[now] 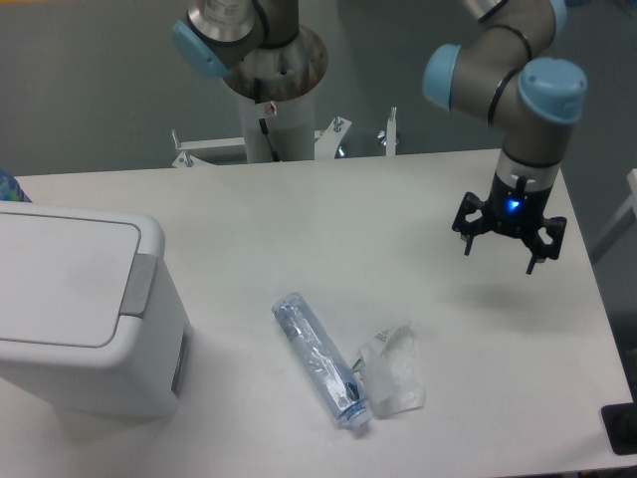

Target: Open the trash can

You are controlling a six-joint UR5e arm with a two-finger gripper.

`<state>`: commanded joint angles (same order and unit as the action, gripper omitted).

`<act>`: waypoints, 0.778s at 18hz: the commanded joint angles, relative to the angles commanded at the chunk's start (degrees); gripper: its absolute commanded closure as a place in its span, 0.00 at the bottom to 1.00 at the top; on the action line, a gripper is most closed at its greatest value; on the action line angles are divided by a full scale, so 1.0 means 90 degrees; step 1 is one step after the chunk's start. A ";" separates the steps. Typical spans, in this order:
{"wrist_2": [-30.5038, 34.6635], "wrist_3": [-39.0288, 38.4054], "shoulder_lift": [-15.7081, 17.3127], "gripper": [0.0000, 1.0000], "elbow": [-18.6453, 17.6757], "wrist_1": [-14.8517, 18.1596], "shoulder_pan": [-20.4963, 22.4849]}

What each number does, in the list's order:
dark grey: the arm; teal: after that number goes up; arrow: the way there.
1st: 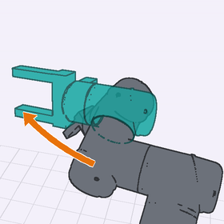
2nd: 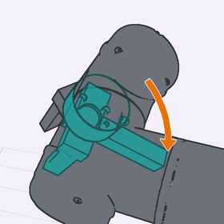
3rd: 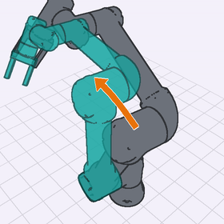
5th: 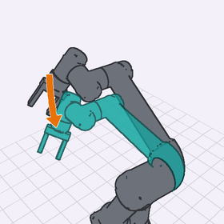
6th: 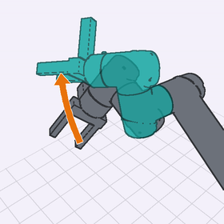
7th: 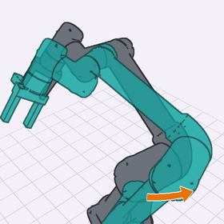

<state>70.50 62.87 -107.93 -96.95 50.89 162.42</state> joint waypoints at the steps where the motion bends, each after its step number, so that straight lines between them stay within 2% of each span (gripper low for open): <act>1: -0.0166 -0.0245 0.0107 0.00 0.0020 0.0000 -0.0029; 4: -0.0353 -0.0802 0.0186 0.00 0.0214 0.0000 -0.0283; 7: -0.0558 -0.1796 0.0186 0.00 0.0332 -0.0010 -0.0536; 14: -0.0558 -0.3789 0.0108 0.00 0.1250 -0.0078 -0.1405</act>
<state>65.48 28.76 -106.96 -85.70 50.19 149.78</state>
